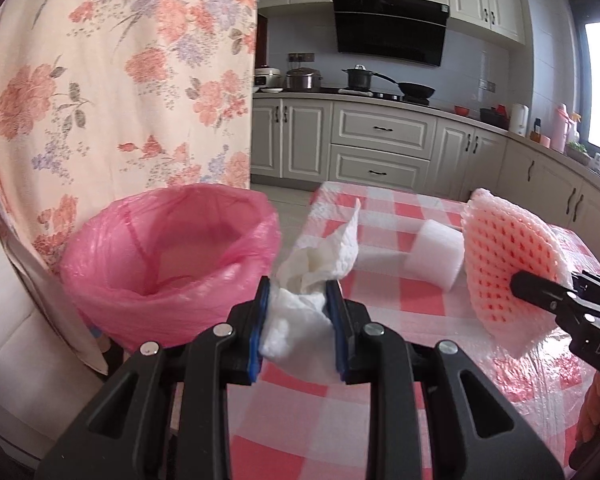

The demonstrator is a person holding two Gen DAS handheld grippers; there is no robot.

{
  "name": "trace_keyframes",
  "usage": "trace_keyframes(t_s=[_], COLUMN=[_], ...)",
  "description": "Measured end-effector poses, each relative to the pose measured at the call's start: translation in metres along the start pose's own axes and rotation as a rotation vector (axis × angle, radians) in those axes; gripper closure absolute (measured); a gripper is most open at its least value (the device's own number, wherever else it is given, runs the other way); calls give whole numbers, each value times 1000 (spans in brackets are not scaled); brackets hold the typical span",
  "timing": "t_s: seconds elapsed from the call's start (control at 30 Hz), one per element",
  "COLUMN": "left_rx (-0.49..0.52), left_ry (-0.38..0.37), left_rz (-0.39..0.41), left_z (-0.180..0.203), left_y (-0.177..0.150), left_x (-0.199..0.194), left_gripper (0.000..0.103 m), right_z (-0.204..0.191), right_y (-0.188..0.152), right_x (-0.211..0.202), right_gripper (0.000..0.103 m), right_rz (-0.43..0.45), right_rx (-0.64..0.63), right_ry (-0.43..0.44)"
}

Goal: Collect trash
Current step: 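Carry both to the pink bin, left tool drops tissue while right tool drops net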

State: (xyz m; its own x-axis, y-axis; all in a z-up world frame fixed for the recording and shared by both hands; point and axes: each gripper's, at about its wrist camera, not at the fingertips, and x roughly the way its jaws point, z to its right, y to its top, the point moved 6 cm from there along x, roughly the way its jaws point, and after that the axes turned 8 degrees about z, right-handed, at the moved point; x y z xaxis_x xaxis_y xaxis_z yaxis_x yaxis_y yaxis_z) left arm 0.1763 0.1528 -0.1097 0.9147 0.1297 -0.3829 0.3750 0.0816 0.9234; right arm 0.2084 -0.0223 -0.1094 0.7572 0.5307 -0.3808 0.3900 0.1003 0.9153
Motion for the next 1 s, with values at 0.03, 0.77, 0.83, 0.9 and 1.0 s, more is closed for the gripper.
trace_keyframes(t_s=[0.03, 0.77, 0.83, 0.9, 1.0], left_rx=[-4, -127, -137, -151, -162], left_ry=[6, 189, 196, 197, 215], left_rz=[0, -42, -46, -45, -33], left_z=[-6, -157, -162, -168, -176], left_y=[2, 57, 56, 54, 52], left_x=[0, 62, 66, 69, 70], left_gripper=[76, 74, 71, 63, 40], right_z=[-7, -129, -134, -139, -142], right_y=[4, 91, 92, 93, 92], right_x=[6, 151, 159, 166, 174], right_gripper=[72, 71, 68, 64, 33], right_rz=[2, 15, 11, 12, 14], right_rx=[-9, -85, -84, -92, -90], right_ry=[16, 274, 284, 288, 297])
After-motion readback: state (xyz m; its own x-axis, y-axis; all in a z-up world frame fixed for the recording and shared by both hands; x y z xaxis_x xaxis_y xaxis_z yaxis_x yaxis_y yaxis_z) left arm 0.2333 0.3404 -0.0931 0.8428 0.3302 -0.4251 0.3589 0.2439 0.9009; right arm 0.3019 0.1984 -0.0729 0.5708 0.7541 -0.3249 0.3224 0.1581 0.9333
